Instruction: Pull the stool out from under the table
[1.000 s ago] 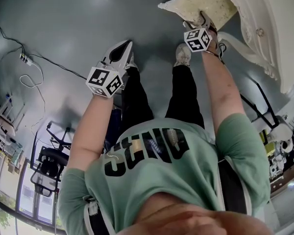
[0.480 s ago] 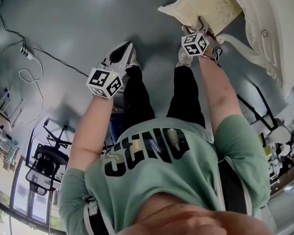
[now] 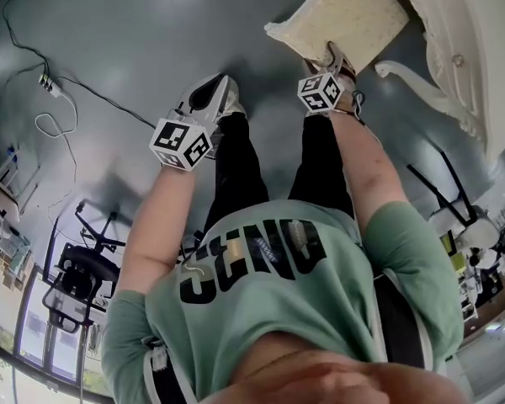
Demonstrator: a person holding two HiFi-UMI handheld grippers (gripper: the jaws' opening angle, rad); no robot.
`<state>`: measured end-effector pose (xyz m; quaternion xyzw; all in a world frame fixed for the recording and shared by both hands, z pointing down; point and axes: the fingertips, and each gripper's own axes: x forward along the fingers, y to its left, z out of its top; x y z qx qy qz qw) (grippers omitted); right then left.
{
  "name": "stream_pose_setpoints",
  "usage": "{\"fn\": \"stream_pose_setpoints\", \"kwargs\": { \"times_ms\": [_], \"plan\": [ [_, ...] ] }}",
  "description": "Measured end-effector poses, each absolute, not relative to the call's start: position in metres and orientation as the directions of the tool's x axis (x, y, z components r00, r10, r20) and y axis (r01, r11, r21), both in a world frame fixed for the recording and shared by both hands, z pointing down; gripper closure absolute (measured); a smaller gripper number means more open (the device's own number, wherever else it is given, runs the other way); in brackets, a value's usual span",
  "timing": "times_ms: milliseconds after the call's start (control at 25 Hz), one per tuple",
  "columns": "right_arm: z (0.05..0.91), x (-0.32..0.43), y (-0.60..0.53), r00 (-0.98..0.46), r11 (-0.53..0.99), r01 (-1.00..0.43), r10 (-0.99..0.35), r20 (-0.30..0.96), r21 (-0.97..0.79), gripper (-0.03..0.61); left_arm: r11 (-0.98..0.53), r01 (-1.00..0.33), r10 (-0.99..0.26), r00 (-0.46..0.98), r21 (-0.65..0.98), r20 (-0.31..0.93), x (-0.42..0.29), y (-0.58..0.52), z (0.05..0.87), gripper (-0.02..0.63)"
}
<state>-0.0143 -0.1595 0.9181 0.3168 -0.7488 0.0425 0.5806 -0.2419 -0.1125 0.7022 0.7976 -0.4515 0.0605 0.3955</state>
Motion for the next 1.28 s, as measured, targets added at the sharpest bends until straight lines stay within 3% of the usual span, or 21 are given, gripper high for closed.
{"fn": "stream_pose_setpoints", "kwargs": {
  "times_ms": [480, 1280],
  "plan": [
    [0.915, -0.081, -0.087, -0.212, 0.848, -0.479, -0.361, 0.908, 0.226, 0.247, -0.322, -0.758, -0.635, 0.617, 0.567, 0.464, -0.251, -0.126, 0.687, 0.606],
    [0.882, -0.083, -0.085, -0.231, 0.839, -0.505, -0.356, 0.906, 0.201, 0.23, -0.414, -0.748, -0.602, 0.653, 0.52, 0.46, -0.245, -0.111, 0.636, 0.606]
  ]
}}
